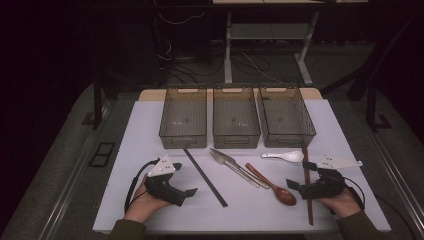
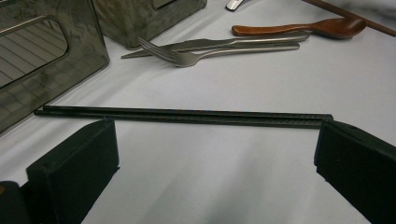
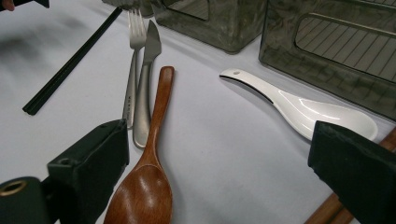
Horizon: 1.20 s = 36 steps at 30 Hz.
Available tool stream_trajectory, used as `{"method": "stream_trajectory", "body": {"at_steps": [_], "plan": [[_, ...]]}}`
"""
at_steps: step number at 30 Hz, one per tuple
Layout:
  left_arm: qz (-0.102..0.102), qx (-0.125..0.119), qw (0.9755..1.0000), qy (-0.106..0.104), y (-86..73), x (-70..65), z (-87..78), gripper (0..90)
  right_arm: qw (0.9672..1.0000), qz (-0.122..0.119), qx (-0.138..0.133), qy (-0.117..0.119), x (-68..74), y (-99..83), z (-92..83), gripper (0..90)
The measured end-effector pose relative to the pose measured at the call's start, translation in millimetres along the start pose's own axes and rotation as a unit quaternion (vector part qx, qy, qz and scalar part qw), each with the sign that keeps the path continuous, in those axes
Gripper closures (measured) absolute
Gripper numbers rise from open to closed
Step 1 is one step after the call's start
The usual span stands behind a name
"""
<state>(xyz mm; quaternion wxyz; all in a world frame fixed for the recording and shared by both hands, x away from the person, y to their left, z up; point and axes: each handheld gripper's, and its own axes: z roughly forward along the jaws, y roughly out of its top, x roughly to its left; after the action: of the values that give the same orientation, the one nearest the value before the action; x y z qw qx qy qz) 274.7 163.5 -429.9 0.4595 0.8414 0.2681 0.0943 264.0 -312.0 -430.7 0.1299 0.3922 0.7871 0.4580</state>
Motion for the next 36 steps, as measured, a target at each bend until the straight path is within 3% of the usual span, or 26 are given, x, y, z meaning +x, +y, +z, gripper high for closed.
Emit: {"method": "stream_trajectory", "body": {"at_steps": [12, 19, 32, 36], "plan": [[-0.002, -0.002, 1.0, 0.001, -0.1, 1.1, -1.1, 0.0, 0.9998, 0.011, 0.01, -0.014, -3.3, 1.0, -3.0, 5.0], [-0.003, -0.004, 1.0, 0.003, -1.0, 0.9, -2.5, 0.0, 0.9987, 0.011, 0.03, -0.04, -9.3, 0.8, -4.5, 5.1], [-0.01, -0.004, 0.9999, 0.008, -4.8, 2.8, -5.1, 0.0, 0.9939, 0.022, 0.07, -0.083, -31.0, -1.3, 1.3, 6.4], [-0.014, -0.015, 0.9997, 0.013, -1.3, 5.3, -6.9, 0.0, 0.9912, 0.016, 0.091, -0.095, -38.3, -4.0, 5.2, 15.3]]}}
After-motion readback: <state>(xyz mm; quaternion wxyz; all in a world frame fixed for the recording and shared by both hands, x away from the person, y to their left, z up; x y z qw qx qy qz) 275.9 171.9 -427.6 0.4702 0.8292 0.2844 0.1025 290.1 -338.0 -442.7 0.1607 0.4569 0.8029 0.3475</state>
